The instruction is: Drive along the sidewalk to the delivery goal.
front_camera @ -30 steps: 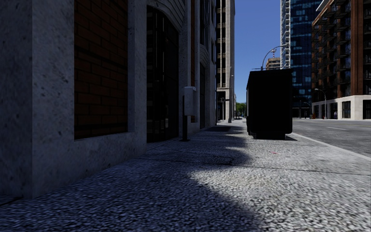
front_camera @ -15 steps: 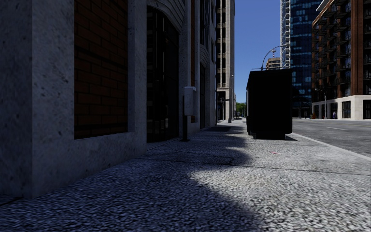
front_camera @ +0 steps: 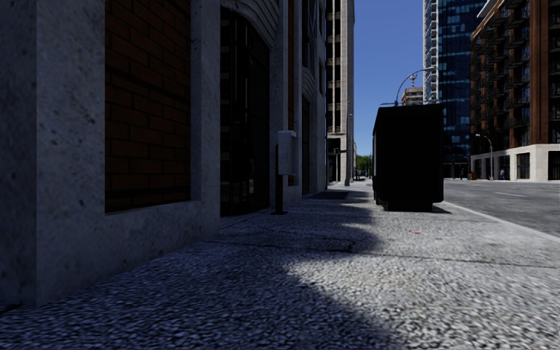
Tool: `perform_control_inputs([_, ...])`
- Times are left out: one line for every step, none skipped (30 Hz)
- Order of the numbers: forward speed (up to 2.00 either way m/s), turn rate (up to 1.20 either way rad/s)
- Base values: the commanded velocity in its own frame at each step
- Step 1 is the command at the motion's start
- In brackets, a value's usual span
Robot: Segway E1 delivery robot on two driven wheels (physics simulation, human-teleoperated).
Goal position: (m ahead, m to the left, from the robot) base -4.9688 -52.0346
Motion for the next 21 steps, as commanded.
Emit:
perform_control_inputs([0.55,0.0])
perform_control_inputs([0.6,0.0])
perform_control_inputs([0.63,0.0])
perform_control_inputs([0.69,0.0])
perform_control_inputs([0.69,0.0])
perform_control_inputs([0.74,0.0])
perform_control_inputs([0.79,0.0])
perform_control_inputs([0.8,0.0])
perform_control_inputs([0.8,0.0])
perform_control_inputs([0.81,0.0])
perform_control_inputs([0.81,0.0])
perform_control_inputs([0.81,0.0])
perform_control_inputs([0.81,0.0])
perform_control_inputs([0.81,0.0])
perform_control_inputs([0.81,0.0])
perform_control_inputs([0.82,0.0])
perform_control_inputs([0.82,0.0])
perform_control_inputs([0.82,0.04])
perform_control_inputs([0.82,0.04])
perform_control_inputs([0.82,0.15])
perform_control_inputs([0.83,0.2])
